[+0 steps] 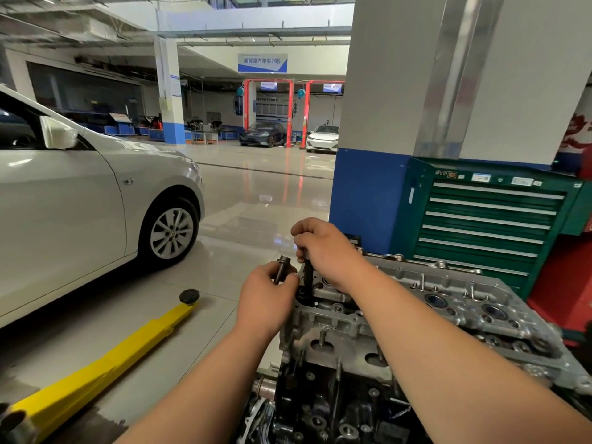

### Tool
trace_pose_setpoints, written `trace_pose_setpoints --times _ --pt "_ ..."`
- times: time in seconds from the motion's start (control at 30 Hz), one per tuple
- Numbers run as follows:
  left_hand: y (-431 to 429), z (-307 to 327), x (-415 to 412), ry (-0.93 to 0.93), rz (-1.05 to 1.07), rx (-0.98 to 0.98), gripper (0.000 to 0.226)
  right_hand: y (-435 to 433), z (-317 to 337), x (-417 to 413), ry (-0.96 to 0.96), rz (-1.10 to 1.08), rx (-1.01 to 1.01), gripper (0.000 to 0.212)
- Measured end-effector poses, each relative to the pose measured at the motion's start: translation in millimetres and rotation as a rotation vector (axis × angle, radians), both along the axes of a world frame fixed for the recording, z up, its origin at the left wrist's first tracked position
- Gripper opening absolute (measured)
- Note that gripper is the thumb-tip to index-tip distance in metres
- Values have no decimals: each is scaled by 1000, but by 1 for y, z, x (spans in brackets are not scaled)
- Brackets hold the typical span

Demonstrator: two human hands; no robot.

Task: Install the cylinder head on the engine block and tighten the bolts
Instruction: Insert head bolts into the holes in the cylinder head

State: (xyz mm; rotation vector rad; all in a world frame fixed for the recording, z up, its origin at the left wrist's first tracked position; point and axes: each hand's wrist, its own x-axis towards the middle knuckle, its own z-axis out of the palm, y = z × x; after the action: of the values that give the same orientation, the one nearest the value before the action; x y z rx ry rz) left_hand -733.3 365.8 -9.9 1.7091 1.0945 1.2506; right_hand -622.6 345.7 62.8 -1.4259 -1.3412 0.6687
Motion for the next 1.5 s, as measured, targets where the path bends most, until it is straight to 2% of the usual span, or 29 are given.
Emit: trace_pose_setpoints --times 0.1,0.23,0.33,0.4,0.47,0.6,0.67,0.77,0.87,0.93,0.97,1.1,1.13,1.17,1.23,1.33,1.4,1.5 --pt "-2 -1 3 -21 -9 -15 10 -1 -5 -3 139 21 37 19" --pt "-3 -5 6 33 48 33 2 2 -7 -6 4 -23 25 19" --pt "-4 -4 8 32 -7 39 11 -2 -3 -2 11 5 -25 20" --pt "-5 -1 8 20 -66 26 19 -8 3 -3 -131 12 -87 18" --pt "-5 3 8 28 -79 23 17 -14 13 -2 -333 47 -161 23" --pt "-3 7 5 72 -125 -11 15 -23 43 9 -889 104 -205 35" --pt "-2 9 2 82 -180 -51 13 -23 55 12 -1019 123 -196 32" --pt "-3 9 1 69 -222 -84 9 -18 61 7 -1196 56 -191 17" --pt "-4 11 3 62 -184 -44 14 -9 54 2 -1329 -172 -221 45" --pt "-2 14 6 96 -149 -20 28 -4 48 -1 -1355 -274 -265 49" --pt "-1 15 7 107 -143 -18 31 -5 48 -2 -1356 -258 -273 50" --pt "8 14 4 51 -288 -101 23 -15 68 2 -1300 97 -359 27" --pt "11 14 1 26 -336 -138 18 -16 71 3 -1318 128 -368 23" --pt "13 14 -1 6 -375 -162 13 -16 71 3 -1338 124 -350 22" --pt "16 17 -3 15 -383 -134 10 -12 65 -1 -1354 20 -304 38" --pt "17 22 0 31 -296 -41 22 -4 53 -4 -1398 -181 -315 48" --pt "17 25 1 17 -301 -17 20 -5 56 -3 -1340 -74 -340 44" --pt "19 25 -4 48 -357 18 17 -8 72 3 -1247 158 -408 24"
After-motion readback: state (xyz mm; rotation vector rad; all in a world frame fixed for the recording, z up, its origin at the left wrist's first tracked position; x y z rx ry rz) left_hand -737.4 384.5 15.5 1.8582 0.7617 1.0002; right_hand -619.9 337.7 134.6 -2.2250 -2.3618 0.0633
